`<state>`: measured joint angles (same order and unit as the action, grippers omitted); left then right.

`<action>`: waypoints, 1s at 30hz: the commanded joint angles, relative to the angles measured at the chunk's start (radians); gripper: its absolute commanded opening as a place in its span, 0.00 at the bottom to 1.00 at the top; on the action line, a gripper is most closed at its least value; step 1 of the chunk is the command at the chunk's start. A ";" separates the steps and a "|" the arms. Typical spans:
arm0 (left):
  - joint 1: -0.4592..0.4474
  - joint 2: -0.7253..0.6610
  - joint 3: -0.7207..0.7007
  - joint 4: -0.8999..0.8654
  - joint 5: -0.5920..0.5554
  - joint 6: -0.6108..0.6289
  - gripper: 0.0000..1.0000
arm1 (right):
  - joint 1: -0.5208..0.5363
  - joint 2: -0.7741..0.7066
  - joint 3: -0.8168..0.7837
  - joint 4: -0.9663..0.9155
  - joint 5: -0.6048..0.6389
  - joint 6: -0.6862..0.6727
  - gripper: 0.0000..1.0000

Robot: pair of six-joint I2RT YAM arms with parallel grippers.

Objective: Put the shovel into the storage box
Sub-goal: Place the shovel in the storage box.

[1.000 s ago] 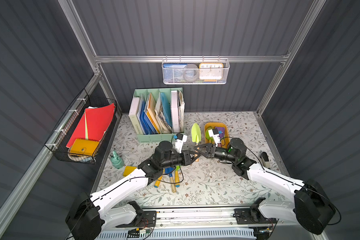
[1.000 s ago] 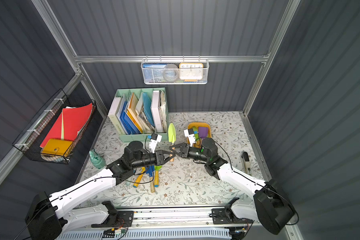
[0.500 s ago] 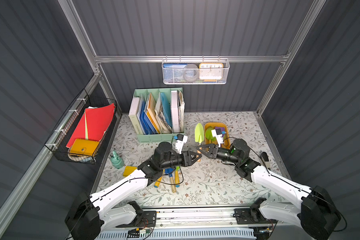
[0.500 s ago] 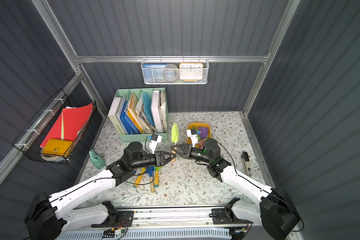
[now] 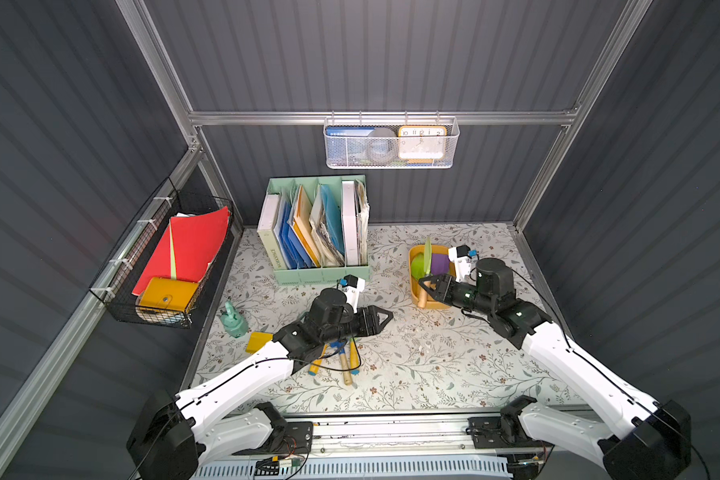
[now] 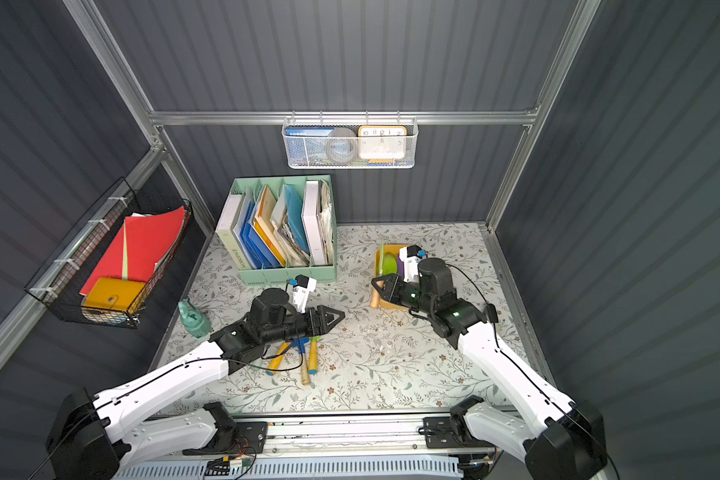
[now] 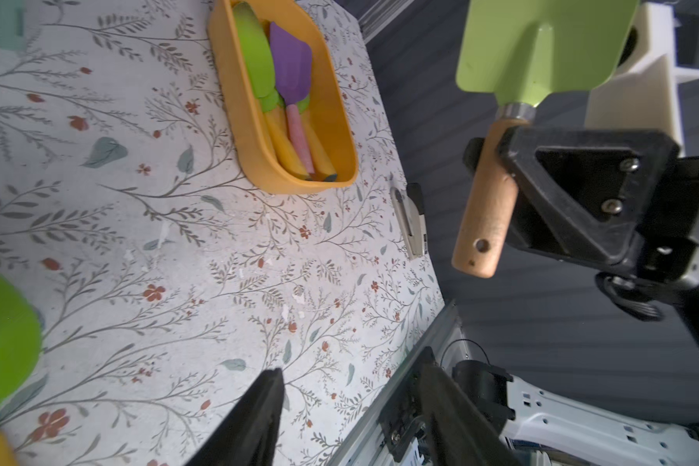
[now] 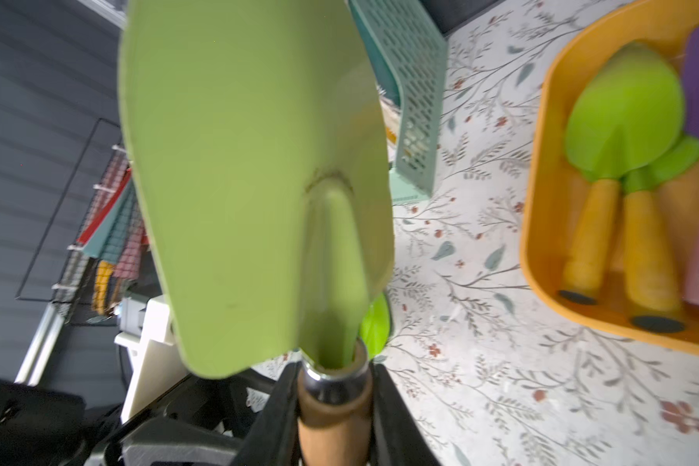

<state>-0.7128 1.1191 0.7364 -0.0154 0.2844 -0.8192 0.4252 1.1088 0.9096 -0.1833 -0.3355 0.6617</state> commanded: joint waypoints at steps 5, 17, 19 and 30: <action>0.003 0.007 0.017 -0.109 -0.122 -0.011 0.60 | -0.028 0.186 0.201 -0.359 0.301 -0.177 0.18; 0.003 0.001 0.006 -0.133 -0.145 -0.020 0.60 | -0.069 0.518 0.436 -0.441 0.532 -0.289 0.19; 0.003 0.003 0.006 -0.138 -0.149 -0.019 0.60 | -0.069 0.578 0.482 -0.456 0.545 -0.313 0.19; 0.007 0.005 -0.012 -0.162 -0.188 -0.047 0.60 | -0.069 0.819 0.639 -0.518 0.541 -0.318 0.19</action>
<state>-0.7124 1.1221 0.7364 -0.1513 0.1154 -0.8494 0.3569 1.9030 1.5124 -0.6632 0.1951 0.3531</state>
